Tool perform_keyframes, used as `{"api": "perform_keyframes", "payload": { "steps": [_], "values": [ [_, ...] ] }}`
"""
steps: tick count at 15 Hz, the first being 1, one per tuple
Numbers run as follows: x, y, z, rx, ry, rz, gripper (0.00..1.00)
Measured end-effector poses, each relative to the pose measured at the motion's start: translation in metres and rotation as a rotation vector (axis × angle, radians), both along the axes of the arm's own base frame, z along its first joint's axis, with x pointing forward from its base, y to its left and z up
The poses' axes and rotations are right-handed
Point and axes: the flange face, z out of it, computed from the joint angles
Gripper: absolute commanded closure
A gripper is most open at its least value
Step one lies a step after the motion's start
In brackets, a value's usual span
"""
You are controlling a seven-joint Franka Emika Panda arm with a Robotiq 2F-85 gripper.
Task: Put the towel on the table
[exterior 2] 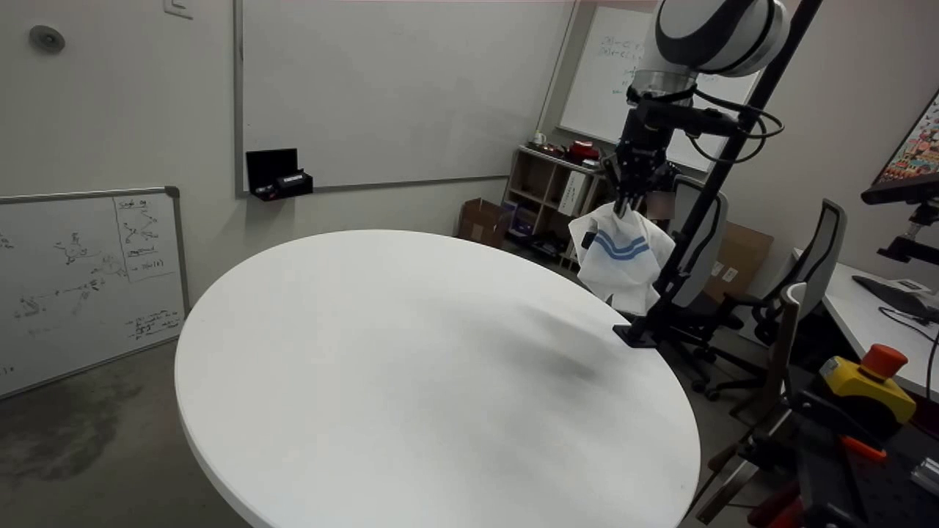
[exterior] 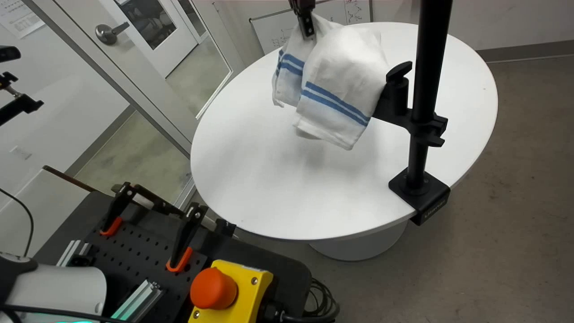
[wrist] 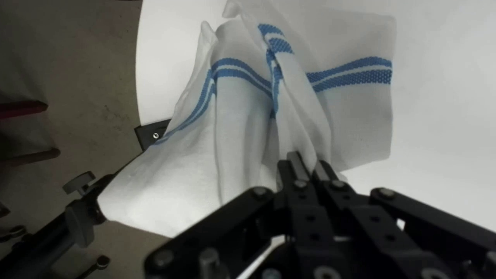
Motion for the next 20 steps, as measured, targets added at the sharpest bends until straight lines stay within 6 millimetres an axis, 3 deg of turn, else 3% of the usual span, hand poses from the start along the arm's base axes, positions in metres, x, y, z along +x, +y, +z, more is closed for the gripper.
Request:
{"api": "perform_keyframes", "payload": {
  "steps": [6,10,15,20],
  "values": [
    [0.005,0.008,0.097,0.051,-0.204,-0.054,0.99],
    [0.004,0.033,0.169,0.065,-0.338,-0.008,0.99],
    [0.001,0.108,0.242,0.102,-0.455,0.160,0.99],
    [-0.013,0.189,0.278,0.175,-0.493,0.337,0.99]
  ]
}}
